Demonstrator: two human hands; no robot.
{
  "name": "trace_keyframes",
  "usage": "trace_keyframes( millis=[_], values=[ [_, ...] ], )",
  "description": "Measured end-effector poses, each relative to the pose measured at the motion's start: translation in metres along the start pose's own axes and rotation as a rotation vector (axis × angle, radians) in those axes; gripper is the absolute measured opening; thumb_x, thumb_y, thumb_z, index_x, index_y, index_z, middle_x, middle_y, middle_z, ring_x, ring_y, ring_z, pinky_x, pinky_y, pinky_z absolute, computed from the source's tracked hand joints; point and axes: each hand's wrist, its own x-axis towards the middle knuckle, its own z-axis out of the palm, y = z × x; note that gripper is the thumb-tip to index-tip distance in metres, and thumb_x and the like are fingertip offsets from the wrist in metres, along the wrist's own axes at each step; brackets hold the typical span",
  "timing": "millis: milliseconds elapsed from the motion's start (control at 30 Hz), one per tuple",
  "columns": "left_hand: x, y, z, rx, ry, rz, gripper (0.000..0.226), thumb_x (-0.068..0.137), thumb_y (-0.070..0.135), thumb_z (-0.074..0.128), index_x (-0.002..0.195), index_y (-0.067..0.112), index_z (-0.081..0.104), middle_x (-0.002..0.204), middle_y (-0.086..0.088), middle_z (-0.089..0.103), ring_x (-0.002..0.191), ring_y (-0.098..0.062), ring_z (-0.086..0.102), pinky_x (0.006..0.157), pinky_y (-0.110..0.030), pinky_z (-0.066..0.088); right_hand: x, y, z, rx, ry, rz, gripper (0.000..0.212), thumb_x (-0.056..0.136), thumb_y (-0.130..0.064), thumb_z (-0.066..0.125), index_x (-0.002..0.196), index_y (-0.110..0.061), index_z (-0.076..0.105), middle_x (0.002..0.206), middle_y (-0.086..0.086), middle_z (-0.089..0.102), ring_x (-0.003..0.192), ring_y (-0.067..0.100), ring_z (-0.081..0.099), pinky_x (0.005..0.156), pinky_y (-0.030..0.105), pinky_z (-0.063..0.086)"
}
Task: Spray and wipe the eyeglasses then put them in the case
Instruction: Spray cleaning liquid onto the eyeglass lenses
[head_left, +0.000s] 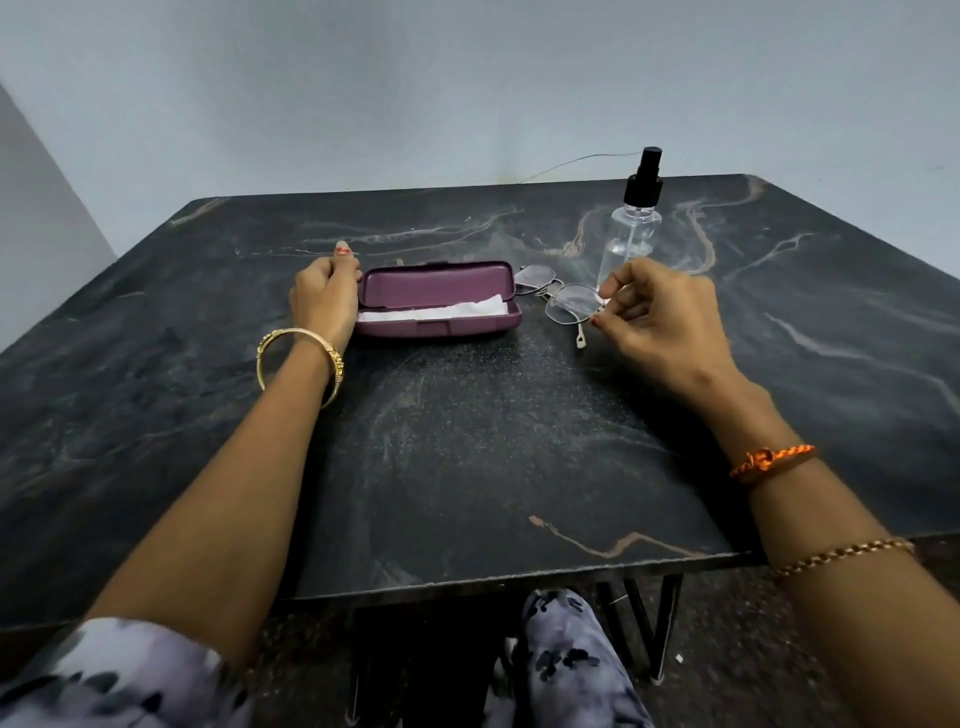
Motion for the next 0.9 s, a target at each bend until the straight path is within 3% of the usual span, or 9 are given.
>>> trace_keyframes(
  millis=[167, 233, 300, 367, 533, 700, 800, 900],
  values=[
    [-0.002, -0.001, 0.0, -0.023, 0.023, 0.033, 0.028, 0.093, 0.037, 0.039, 0.084, 0.017, 0.056, 0.09, -0.004, 0.061, 0.093, -0.024, 0.06, 0.09, -0.042, 0.048, -0.001, -0.002, -0.004, -0.015, 0.198, -0.04, 0.009, 0.071, -0.001, 0.064, 0.071, -0.01, 0.061, 0.061, -0.001, 0.06, 0.05, -0.002, 0.055, 0.063, 0.032, 0.054],
    [-0.003, 0.0, 0.0, -0.016, 0.06, 0.091, 0.028, 0.093, 0.034, 0.04, 0.085, 0.014, 0.056, 0.086, -0.003, 0.06, 0.085, -0.02, 0.058, 0.082, -0.036, 0.048, -0.002, -0.005, -0.005, -0.045, 0.243, -0.102, 0.009, 0.071, 0.001, 0.062, 0.068, -0.007, 0.061, 0.06, 0.004, 0.064, 0.052, 0.004, 0.058, 0.059, 0.032, 0.052],
    [-0.006, 0.002, 0.001, 0.015, 0.109, 0.17, 0.03, 0.094, 0.031, 0.041, 0.092, 0.008, 0.06, 0.078, 0.0, 0.057, 0.074, -0.014, 0.053, 0.066, -0.019, 0.043, -0.002, -0.008, -0.006, -0.063, 0.283, -0.176, 0.01, 0.07, 0.004, 0.061, 0.067, -0.005, 0.061, 0.061, 0.006, 0.065, 0.054, 0.019, 0.062, 0.057, 0.027, 0.051],
    [-0.008, 0.005, 0.001, 0.009, 0.149, 0.231, 0.029, 0.093, 0.027, 0.043, 0.098, 0.005, 0.06, 0.074, 0.003, 0.056, 0.068, -0.01, 0.05, 0.053, -0.013, 0.036, 0.0, -0.013, -0.008, -0.058, 0.323, -0.24, 0.009, 0.071, 0.005, 0.06, 0.067, -0.004, 0.061, 0.063, 0.009, 0.066, 0.056, 0.022, 0.063, 0.058, 0.021, 0.05],
    [-0.016, 0.015, -0.001, -0.17, 0.151, 0.363, 0.019, 0.091, 0.021, 0.048, 0.098, 0.009, 0.061, 0.096, -0.004, 0.063, 0.092, -0.016, 0.057, 0.078, -0.025, 0.045, 0.014, -0.032, -0.006, 0.187, 0.427, -0.289, 0.009, 0.076, 0.006, 0.061, 0.072, -0.001, 0.061, 0.072, 0.005, 0.061, 0.066, 0.021, 0.064, 0.064, 0.013, 0.054],
    [-0.022, 0.024, 0.0, -0.267, 0.067, 0.462, 0.017, 0.092, 0.018, 0.046, 0.098, 0.014, 0.061, 0.097, -0.003, 0.064, 0.089, -0.007, 0.059, 0.073, -0.013, 0.044, 0.036, -0.056, 0.009, 0.374, 0.372, -0.337, 0.016, 0.077, 0.008, 0.061, 0.075, -0.008, 0.06, 0.073, -0.008, 0.055, 0.073, 0.022, 0.065, 0.065, 0.017, 0.056],
    [-0.023, 0.028, 0.002, -0.413, 0.017, 0.373, 0.02, 0.094, 0.017, 0.041, 0.1, 0.018, 0.061, 0.09, 0.004, 0.066, 0.084, 0.0, 0.06, 0.067, -0.012, 0.043, 0.046, -0.064, 0.021, 0.457, 0.33, -0.383, 0.028, 0.077, 0.008, 0.061, 0.072, -0.019, 0.055, 0.077, -0.013, 0.054, 0.077, 0.021, 0.066, 0.066, 0.022, 0.057],
    [-0.018, 0.035, -0.003, -0.646, -0.028, 0.277, 0.021, 0.093, 0.014, 0.042, 0.096, 0.014, 0.063, 0.076, 0.011, 0.07, 0.066, 0.0, 0.062, 0.056, -0.013, 0.048, 0.046, -0.061, 0.033, 0.591, 0.301, -0.334, 0.034, 0.079, 0.009, 0.06, 0.074, -0.024, 0.052, 0.078, -0.004, 0.058, 0.081, 0.004, 0.065, 0.071, 0.017, 0.054]
  ],
)
